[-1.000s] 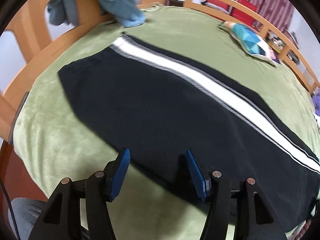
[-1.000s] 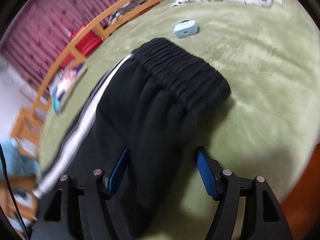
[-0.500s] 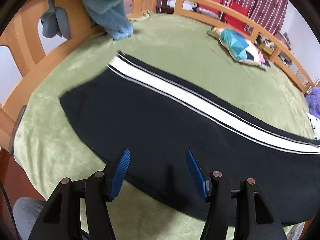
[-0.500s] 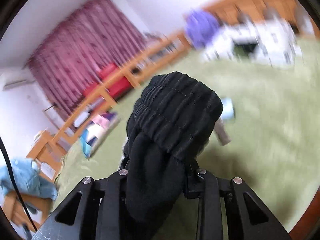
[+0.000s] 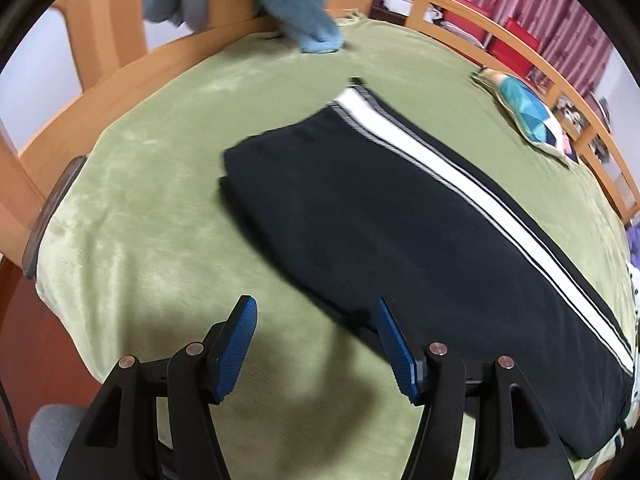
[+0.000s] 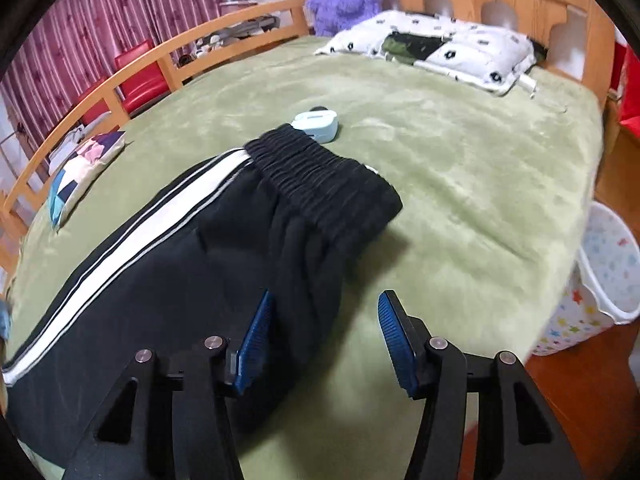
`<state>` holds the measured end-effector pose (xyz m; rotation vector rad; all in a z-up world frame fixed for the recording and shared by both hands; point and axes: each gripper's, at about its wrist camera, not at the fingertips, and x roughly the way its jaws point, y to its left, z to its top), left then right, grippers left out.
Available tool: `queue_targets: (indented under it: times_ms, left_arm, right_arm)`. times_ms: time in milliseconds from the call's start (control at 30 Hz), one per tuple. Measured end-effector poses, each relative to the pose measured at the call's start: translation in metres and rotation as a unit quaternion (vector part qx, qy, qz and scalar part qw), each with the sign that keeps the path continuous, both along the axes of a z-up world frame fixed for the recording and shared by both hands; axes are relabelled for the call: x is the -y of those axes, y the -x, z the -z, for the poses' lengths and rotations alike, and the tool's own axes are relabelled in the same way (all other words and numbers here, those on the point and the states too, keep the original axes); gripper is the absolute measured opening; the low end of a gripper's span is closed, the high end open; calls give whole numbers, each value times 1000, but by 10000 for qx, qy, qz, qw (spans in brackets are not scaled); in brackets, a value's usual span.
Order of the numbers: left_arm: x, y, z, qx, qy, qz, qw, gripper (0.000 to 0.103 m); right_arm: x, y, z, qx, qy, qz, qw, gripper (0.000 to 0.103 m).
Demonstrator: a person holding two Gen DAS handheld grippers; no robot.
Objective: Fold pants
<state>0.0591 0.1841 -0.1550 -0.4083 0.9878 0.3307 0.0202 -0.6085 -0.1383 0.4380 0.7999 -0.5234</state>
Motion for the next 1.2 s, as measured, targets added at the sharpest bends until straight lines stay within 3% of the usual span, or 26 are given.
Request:
queue_targets:
  times_ms: [200, 533, 600, 733, 800, 933, 1100, 1200]
  left_arm:
    - [-33, -9, 13, 250, 372, 14, 9990, 59]
    - [-77, -56, 36, 452, 941, -262, 9942, 57]
    - [-82, -60, 40, 564, 901, -374, 9936, 51]
    - [-81, -62, 40, 807, 879, -344, 9923, 25]
    - [-68, -63, 29, 878, 526, -165, 9946, 20]
    - [-27, -65, -13, 1001, -770, 108, 9919, 19]
    - [41, -57, -68, 1468, -1689, 790, 9714, 18]
    - [92, -47, -94, 1734, -1894, 1317, 9575, 17]
  right_arm:
    - [-73, 16, -15, 161, 124, -364, 9991, 55]
    - [-181, -18, -25, 260, 191, -1191, 9924, 55]
    - [-192, -21, -25, 265, 233, -1244, 9916, 55]
    - [-203, -22, -20, 259, 205, -1185, 9924, 55]
    - [-207, -19, -21, 318, 153, -1114, 9931, 55]
    - [-218, -15, -30, 532, 223, -1228, 9908, 55]
    - [-225, -12, -32, 656, 266, -1410, 9875, 55]
    - [-221, -9, -29, 656, 221, -1472, 9867, 55]
